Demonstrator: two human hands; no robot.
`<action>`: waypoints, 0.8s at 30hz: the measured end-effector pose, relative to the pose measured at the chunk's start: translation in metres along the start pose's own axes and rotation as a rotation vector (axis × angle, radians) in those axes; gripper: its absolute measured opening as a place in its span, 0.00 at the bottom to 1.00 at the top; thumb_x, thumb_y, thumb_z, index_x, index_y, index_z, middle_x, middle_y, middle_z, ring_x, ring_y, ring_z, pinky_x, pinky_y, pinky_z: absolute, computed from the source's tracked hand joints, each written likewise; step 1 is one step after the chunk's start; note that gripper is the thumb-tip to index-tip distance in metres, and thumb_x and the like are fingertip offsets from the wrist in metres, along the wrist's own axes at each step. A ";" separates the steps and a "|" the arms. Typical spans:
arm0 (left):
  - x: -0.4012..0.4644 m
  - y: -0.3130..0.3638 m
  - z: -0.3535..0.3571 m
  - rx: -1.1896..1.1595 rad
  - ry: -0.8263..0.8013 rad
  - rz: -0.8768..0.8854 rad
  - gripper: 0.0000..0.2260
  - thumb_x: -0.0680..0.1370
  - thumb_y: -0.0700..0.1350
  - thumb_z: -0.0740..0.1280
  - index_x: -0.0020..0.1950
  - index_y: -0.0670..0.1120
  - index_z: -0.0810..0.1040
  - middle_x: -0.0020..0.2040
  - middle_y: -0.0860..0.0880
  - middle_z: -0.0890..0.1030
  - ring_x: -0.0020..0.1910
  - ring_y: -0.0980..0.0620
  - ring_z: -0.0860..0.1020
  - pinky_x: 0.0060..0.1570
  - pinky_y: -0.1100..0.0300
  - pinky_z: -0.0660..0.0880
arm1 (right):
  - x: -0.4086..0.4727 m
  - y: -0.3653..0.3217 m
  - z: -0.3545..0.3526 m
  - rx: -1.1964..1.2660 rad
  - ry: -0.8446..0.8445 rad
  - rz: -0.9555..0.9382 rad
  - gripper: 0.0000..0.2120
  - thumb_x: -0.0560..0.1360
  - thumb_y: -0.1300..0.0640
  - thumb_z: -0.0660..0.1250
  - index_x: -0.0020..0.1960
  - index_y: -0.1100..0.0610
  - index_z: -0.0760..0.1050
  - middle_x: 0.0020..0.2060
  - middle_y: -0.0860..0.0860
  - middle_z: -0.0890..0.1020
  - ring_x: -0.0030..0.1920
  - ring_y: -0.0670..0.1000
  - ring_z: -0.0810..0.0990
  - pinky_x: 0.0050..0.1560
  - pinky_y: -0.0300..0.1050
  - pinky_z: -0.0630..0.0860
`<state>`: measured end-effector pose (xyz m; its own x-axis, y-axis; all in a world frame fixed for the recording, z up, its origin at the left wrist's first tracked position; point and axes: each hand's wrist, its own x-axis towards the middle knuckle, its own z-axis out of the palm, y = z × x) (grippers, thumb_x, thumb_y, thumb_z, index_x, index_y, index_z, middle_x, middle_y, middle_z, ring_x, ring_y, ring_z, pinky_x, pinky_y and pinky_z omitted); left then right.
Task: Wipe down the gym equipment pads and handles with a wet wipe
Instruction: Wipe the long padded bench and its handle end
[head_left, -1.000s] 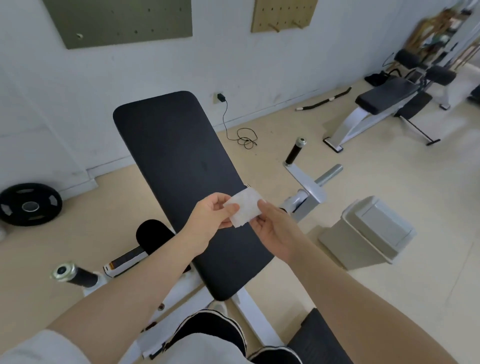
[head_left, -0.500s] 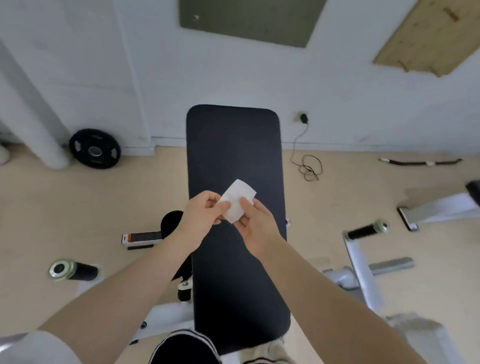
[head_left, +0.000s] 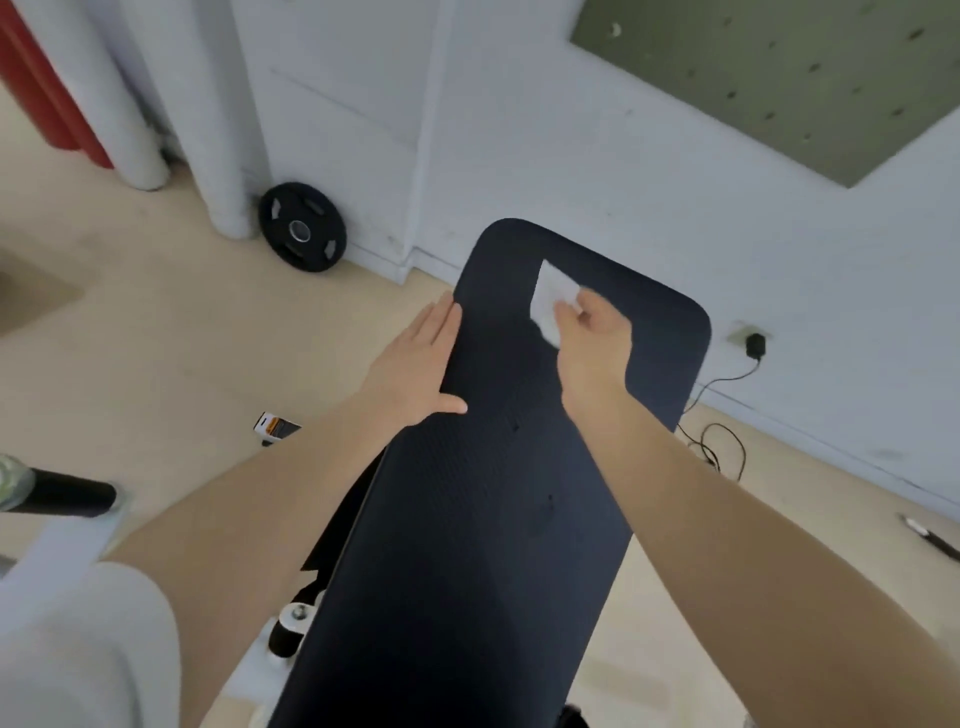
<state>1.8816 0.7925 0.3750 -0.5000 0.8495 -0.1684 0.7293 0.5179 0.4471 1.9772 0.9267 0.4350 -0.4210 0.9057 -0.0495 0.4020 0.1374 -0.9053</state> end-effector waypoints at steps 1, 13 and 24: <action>0.008 -0.004 0.002 0.116 -0.032 0.026 0.50 0.70 0.56 0.71 0.76 0.42 0.38 0.77 0.46 0.37 0.76 0.48 0.42 0.73 0.56 0.47 | 0.012 -0.004 0.002 -0.096 -0.018 -0.118 0.14 0.76 0.63 0.60 0.58 0.59 0.78 0.44 0.48 0.78 0.45 0.44 0.72 0.49 0.33 0.68; 0.020 -0.013 0.008 0.292 -0.024 0.112 0.50 0.70 0.58 0.69 0.75 0.41 0.37 0.76 0.46 0.34 0.76 0.48 0.48 0.73 0.58 0.48 | 0.093 -0.002 0.047 -1.026 -0.375 -0.910 0.19 0.73 0.72 0.58 0.62 0.61 0.73 0.62 0.57 0.75 0.61 0.58 0.74 0.54 0.51 0.75; 0.021 -0.025 0.013 0.163 -0.011 0.182 0.50 0.70 0.57 0.70 0.75 0.40 0.39 0.70 0.51 0.29 0.76 0.50 0.50 0.73 0.59 0.54 | 0.038 0.086 0.026 -0.922 -0.570 -1.199 0.27 0.60 0.73 0.73 0.58 0.63 0.78 0.57 0.56 0.81 0.58 0.58 0.79 0.58 0.54 0.73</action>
<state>1.8592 0.7989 0.3492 -0.3493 0.9308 -0.1078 0.8728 0.3651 0.3238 1.9746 0.9620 0.3438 -0.9836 -0.1247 0.1303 -0.1256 0.9921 0.0017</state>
